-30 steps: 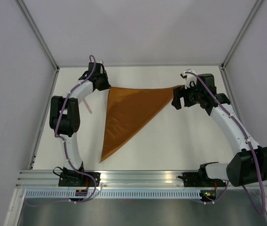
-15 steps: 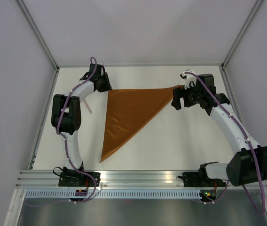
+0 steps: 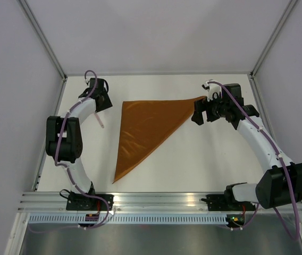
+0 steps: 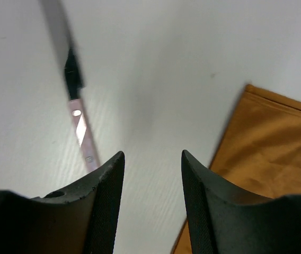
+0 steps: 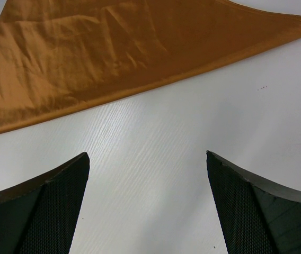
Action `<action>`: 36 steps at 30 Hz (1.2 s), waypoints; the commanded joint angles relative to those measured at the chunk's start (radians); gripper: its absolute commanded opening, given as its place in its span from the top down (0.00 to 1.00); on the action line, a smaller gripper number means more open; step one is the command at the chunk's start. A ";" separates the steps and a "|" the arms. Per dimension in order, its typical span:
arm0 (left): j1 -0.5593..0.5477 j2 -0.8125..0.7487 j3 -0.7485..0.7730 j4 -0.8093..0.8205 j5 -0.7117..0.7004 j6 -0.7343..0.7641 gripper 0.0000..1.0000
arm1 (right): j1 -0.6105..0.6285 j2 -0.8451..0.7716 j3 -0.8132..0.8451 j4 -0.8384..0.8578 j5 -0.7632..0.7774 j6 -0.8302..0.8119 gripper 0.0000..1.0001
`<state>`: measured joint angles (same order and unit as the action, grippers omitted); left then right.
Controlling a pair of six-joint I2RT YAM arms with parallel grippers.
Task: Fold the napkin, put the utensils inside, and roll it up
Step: Fold the napkin, then grab a utensil with the left arm
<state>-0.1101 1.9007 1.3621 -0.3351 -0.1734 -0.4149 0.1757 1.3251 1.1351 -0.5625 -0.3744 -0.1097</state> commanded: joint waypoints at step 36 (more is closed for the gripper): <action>0.107 0.156 0.069 -0.228 -0.048 -0.084 0.98 | 0.045 0.011 0.000 -0.017 -0.064 -0.004 0.05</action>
<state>-0.0082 2.0407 1.4319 -0.5076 -0.2768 -0.5335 0.2169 1.3315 1.1351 -0.5842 -0.4225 -0.1097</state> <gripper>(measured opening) 0.049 0.952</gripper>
